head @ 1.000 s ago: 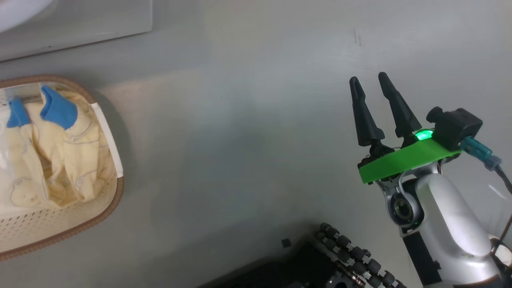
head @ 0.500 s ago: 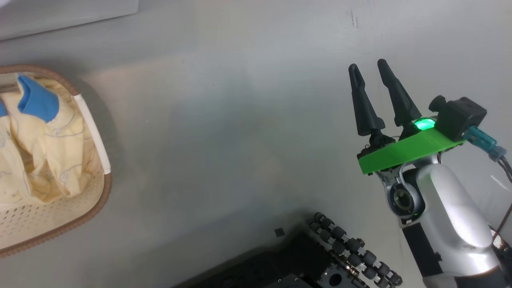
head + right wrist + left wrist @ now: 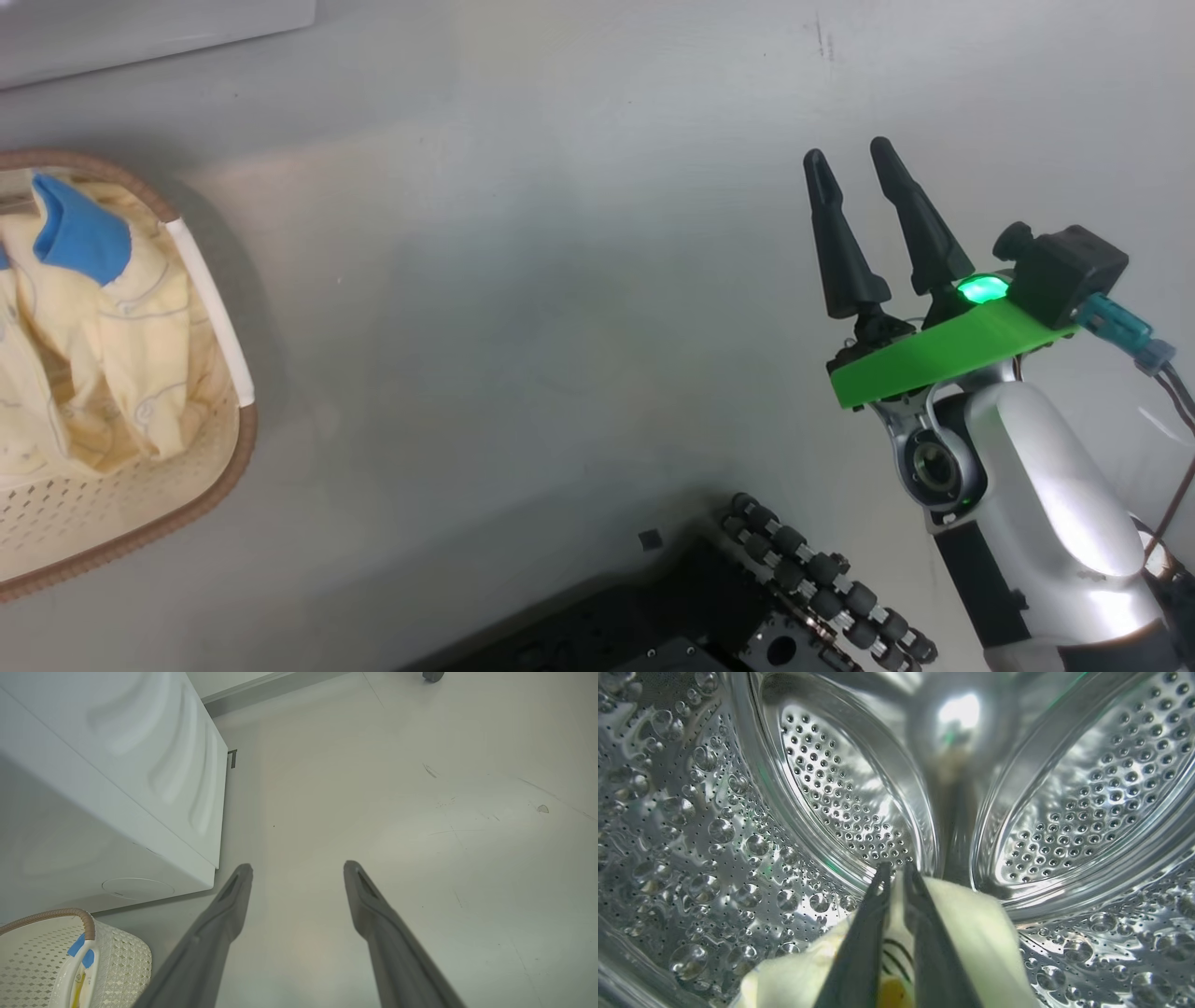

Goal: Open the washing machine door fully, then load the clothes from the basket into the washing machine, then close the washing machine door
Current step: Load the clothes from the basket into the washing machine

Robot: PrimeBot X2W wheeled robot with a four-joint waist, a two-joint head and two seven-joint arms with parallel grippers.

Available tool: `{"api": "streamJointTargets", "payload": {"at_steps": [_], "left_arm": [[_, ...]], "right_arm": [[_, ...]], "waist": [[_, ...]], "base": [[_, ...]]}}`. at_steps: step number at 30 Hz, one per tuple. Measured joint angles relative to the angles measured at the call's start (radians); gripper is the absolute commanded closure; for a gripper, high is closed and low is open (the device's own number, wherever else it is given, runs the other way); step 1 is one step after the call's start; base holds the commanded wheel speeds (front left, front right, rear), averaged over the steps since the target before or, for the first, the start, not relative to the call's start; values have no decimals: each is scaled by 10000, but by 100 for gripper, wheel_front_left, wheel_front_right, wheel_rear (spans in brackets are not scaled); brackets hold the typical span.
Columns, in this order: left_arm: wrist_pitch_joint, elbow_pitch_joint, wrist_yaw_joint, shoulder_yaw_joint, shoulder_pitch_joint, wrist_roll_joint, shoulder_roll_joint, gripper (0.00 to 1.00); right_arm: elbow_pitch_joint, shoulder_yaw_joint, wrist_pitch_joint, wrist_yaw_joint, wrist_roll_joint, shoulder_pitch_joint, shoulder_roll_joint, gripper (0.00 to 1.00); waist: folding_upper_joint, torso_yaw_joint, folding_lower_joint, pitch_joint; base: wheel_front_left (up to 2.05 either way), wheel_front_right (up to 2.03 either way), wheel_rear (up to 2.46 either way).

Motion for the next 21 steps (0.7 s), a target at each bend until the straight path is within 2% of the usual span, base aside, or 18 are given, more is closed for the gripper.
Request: {"api": "streamJointTargets", "payload": {"at_steps": [1,2,13,21], "left_arm": [[23,102,4,-82,0,50,4,55],[23,213,2,-119,-3,84,2,0],[-75,926,-167,-389,78,38,-211,0],[-77,878,-222,-719,1450,-184,-546,0]], "right_arm": [[4,2,0,0,0,0,0,0],[12,2,0,0,0,-1,0,0],[77,-148,0,0,-77,-7,0,0],[176,-510,0,0,-535,2,0,0]], "waist": [[0,0,0,-16],[0,1,0,-33],[0,286,-1,-479],[0,631,-1,-1114]], "base": [[0,0,0],[0,0,0],[0,0,0],[0,0,0]]}}
